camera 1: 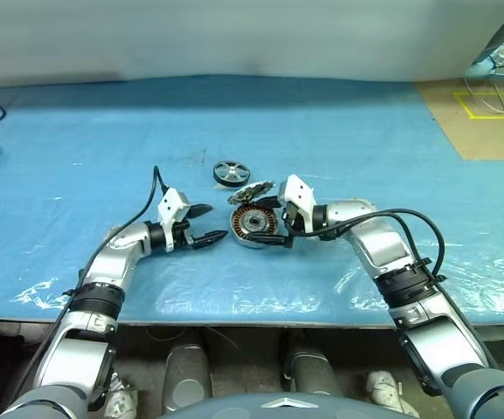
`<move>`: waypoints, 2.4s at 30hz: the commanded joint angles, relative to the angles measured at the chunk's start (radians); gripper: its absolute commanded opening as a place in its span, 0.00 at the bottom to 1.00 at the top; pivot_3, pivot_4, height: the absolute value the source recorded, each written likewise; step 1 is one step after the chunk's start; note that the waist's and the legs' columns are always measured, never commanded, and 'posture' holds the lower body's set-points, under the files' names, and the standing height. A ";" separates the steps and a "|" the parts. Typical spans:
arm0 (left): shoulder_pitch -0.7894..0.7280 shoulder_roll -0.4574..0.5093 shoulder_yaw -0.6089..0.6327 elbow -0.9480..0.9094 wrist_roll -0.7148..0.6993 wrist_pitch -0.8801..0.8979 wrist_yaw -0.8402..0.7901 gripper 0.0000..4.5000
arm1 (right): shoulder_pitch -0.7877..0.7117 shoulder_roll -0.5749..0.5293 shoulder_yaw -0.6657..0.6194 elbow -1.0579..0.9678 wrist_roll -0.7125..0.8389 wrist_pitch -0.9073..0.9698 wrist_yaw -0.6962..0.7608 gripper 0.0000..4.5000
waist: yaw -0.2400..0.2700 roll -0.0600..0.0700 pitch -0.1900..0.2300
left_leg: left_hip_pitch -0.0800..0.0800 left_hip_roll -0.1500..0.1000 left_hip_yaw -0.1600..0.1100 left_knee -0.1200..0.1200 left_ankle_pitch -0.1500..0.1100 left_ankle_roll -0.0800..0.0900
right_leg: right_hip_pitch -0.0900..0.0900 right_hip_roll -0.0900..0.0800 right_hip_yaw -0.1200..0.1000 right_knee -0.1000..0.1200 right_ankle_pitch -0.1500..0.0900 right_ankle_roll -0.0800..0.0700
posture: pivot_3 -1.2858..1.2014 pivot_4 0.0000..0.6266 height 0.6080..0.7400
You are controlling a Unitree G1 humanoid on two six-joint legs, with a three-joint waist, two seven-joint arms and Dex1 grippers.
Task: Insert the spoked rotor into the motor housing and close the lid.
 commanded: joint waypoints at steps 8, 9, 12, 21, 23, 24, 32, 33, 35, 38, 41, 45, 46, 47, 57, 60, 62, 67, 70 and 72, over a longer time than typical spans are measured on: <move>-0.007 -0.010 0.003 0.002 0.003 -0.020 0.000 1.00 | -0.027 0.006 -0.041 -0.027 0.014 -0.019 -0.026 0.99 | 0.000 0.000 0.000 | 0.000 0.000 0.000 0.000 0.000 0.000 | 0.000 0.000 0.000 0.000 0.000 0.000 | 0.52 0.24 1.00; -0.012 -0.010 0.003 0.003 0.003 -0.019 -0.001 1.00 | -0.026 0.007 -0.043 -0.032 0.017 -0.017 -0.028 0.99 | 0.000 0.000 0.000 | 0.000 0.000 0.000 0.000 0.000 0.000 | 0.000 0.000 0.000 0.000 0.000 0.000 | 0.52 0.24 1.00; -0.023 -0.011 0.005 0.012 0.005 -0.020 0.000 1.00 | -0.017 0.007 -0.043 -0.049 0.023 -0.012 -0.028 0.95 | 0.000 0.000 0.000 | 0.000 0.000 0.000 0.000 0.000 0.000 | 0.000 0.000 0.000 0.000 0.000 0.000 | 0.52 0.24 1.00; -0.003 -0.014 0.003 -0.026 0.003 -0.004 0.005 1.00 | -0.011 0.019 -0.044 -0.060 0.033 -0.004 -0.023 0.34 | 0.000 0.000 0.000 | 0.000 0.000 0.000 0.000 0.000 0.000 | 0.000 0.000 0.000 0.000 0.000 0.000 | 0.52 0.24 1.00; 0.001 -0.010 0.004 -0.034 0.002 0.000 0.005 1.00 | -0.016 0.027 -0.041 -0.050 0.029 -0.008 -0.028 0.18 | 0.000 0.000 0.000 | 0.000 0.000 0.000 0.000 0.000 0.000 | 0.000 0.000 0.000 0.000 0.000 0.000 | 0.52 0.24 1.00; 0.002 -0.008 0.006 -0.037 0.002 0.002 0.006 1.00 | -0.019 0.031 -0.041 -0.041 0.026 -0.010 -0.031 0.09 | 0.000 0.000 0.000 | 0.000 0.000 0.000 0.000 0.000 0.000 | 0.000 0.000 0.000 0.000 0.000 0.000 | 0.52 0.24 1.00; 0.016 0.004 0.012 -0.068 0.000 0.020 0.017 1.00 | -0.026 0.035 -0.019 0.005 -0.009 -0.036 -0.025 0.01 | -0.001 0.000 0.000 | 0.000 0.000 0.000 0.000 0.000 0.000 | 0.000 0.000 0.000 0.000 0.000 0.000 | 0.52 0.24 1.00; 0.021 0.005 0.013 -0.074 -0.001 0.022 0.019 1.00 | -0.026 0.036 -0.017 0.004 -0.008 -0.031 -0.022 0.01 | -0.001 0.000 0.000 | 0.000 0.000 0.000 0.000 0.000 0.000 | 0.000 0.000 0.000 0.000 0.000 0.000 | 0.52 0.24 1.00; 0.026 0.007 0.013 -0.082 -0.002 0.025 0.022 1.00 | -0.024 0.035 -0.011 0.002 -0.008 -0.027 -0.016 0.01 | -0.001 0.000 0.000 | 0.000 0.000 0.000 0.000 0.000 0.000 | 0.000 0.000 0.000 0.000 0.000 0.000 | 0.52 0.24 1.00; 0.032 0.009 0.014 -0.091 -0.002 0.028 0.026 1.00 | -0.021 0.032 0.003 0.018 -0.020 -0.031 -0.014 0.01 | -0.001 0.000 0.000 | 0.000 0.000 0.000 0.000 0.000 0.000 | 0.000 0.000 0.000 -0.001 0.000 0.000 | 0.52 0.24 1.00; 0.038 0.012 0.016 -0.090 -0.003 0.025 0.026 1.00 | -0.026 0.032 0.007 0.064 -0.046 -0.047 -0.036 0.01 | -0.001 0.000 0.000 | 0.000 0.000 0.000 0.000 0.000 0.000 | 0.000 0.000 0.000 -0.001 0.000 0.000 | 0.52 0.24 1.00; 0.038 0.010 0.019 -0.044 0.002 -0.007 0.019 1.00 | -0.034 0.030 -0.009 0.077 -0.041 -0.051 -0.039 0.01 | -0.001 0.000 0.000 | 0.001 0.000 0.000 0.000 0.000 0.000 | 0.001 0.000 0.000 0.000 0.000 0.000 | 0.52 0.24 1.00; 0.036 0.009 0.019 -0.032 0.004 -0.014 0.018 1.00 | -0.034 0.029 -0.012 0.073 -0.037 -0.049 -0.037 0.01 | -0.001 0.000 0.000 | 0.001 0.000 0.000 0.000 0.000 0.000 | 0.001 0.000 0.000 0.000 0.000 0.000 | 0.52 0.24 1.00; 0.031 0.008 0.019 -0.013 0.006 -0.027 0.017 1.00 | -0.034 0.027 -0.015 0.064 -0.029 -0.040 -0.031 0.01 | -0.001 0.000 0.000 | 0.001 0.000 0.000 0.000 0.000 0.000 | 0.001 0.000 0.000 0.000 0.000 0.000 | 0.52 0.24 1.00; 0.005 -0.002 0.021 0.119 0.016 -0.127 -0.005 1.00 | -0.012 0.017 -0.008 0.024 -0.019 -0.005 -0.009 0.01 | -0.001 0.000 0.000 | 0.004 0.000 0.000 -0.001 0.000 0.000 | 0.002 0.000 0.000 0.000 0.000 0.000 | 0.52 0.24 1.00; 0.002 -0.002 0.020 0.134 0.017 -0.143 -0.009 1.00 | -0.012 0.015 -0.014 0.009 -0.013 -0.003 -0.009 0.01 | -0.001 0.000 0.000 | 0.005 0.000 0.000 -0.002 0.000 0.000 | 0.003 0.000 0.001 0.000 0.000 0.000 | 0.52 0.24 1.00; 0.003 -0.003 0.018 0.119 0.014 -0.135 -0.008 1.00 | -0.016 0.014 -0.021 -0.008 -0.005 0.000 -0.007 0.01 | -0.001 0.000 0.000 | 0.006 0.000 0.000 -0.002 0.000 0.000 | 0.003 0.000 0.001 0.000 0.000 0.000 | 0.52 0.24 1.00; 0.012 -0.005 0.014 0.063 0.009 -0.101 0.002 1.00 | -0.038 0.026 -0.047 -0.036 0.030 0.033 -0.013 0.01 | -0.001 0.000 0.000 | 0.006 0.000 0.000 -0.002 0.000 0.000 | 0.003 0.000 0.001 0.000 0.000 0.000 | 0.52 0.24 1.00; 0.018 -0.005 0.012 0.040 0.008 -0.085 0.007 1.00 | -0.037 0.023 -0.042 -0.039 0.030 0.036 -0.014 0.01 | -0.001 0.000 0.000 | 0.005 -0.001 0.000 -0.002 0.000 0.000 | 0.003 0.000 0.001 0.000 0.000 0.000 | 0.52 0.24 1.00; 0.019 -0.005 0.013 0.032 0.008 -0.076 0.009 1.00 | -0.032 0.022 -0.037 -0.035 0.024 0.033 -0.012 0.01 | -0.001 0.000 0.000 | 0.005 -0.001 0.000 -0.002 0.000 0.000 | 0.003 0.000 0.001 -0.001 0.000 0.000 | 0.52 0.24 1.00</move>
